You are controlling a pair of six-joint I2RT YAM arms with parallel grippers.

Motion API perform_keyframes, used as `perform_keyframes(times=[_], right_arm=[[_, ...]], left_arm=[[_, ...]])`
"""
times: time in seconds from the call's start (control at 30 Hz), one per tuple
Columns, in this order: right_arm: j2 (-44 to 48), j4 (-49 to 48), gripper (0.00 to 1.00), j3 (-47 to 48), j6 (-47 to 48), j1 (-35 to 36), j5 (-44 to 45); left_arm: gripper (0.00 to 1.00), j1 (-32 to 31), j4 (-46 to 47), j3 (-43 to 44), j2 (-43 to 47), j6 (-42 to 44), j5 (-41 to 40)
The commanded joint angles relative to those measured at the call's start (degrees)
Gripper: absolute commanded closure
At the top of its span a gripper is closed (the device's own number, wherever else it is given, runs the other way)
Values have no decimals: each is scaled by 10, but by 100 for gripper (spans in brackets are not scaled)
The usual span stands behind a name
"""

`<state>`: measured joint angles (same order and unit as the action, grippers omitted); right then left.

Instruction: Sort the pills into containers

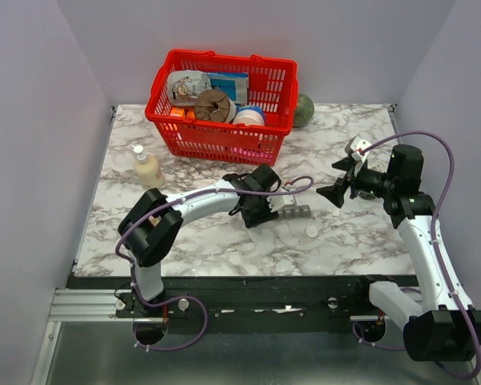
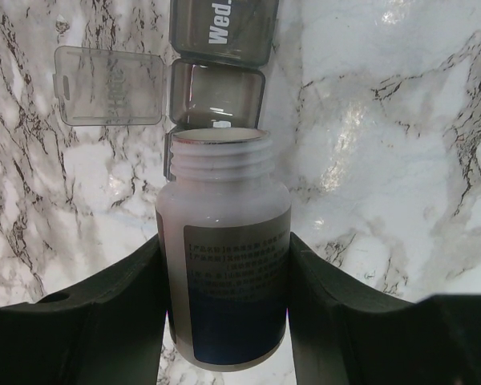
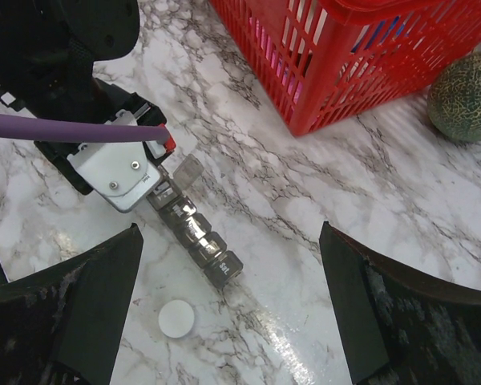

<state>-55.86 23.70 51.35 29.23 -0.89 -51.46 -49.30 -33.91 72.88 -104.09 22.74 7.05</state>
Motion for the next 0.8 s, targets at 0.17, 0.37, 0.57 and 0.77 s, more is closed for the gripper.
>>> perform_keyframes(times=[0.17, 0.37, 0.57, 0.77], right_arm=[[-4, 16, 0, 3, 10, -5, -3], [-7, 18, 0, 4, 11, -5, -4], [-8, 20, 0, 5, 12, -6, -3], [-10, 21, 0, 6, 13, -7, -4]], left_arm=[[100, -19, -69, 52, -26, 5, -66], [100, -30, -82, 71, -37, 10, -93], [100, -38, -97, 90, -48, 13, -115], [100, -44, -108, 102, -61, 13, -128]])
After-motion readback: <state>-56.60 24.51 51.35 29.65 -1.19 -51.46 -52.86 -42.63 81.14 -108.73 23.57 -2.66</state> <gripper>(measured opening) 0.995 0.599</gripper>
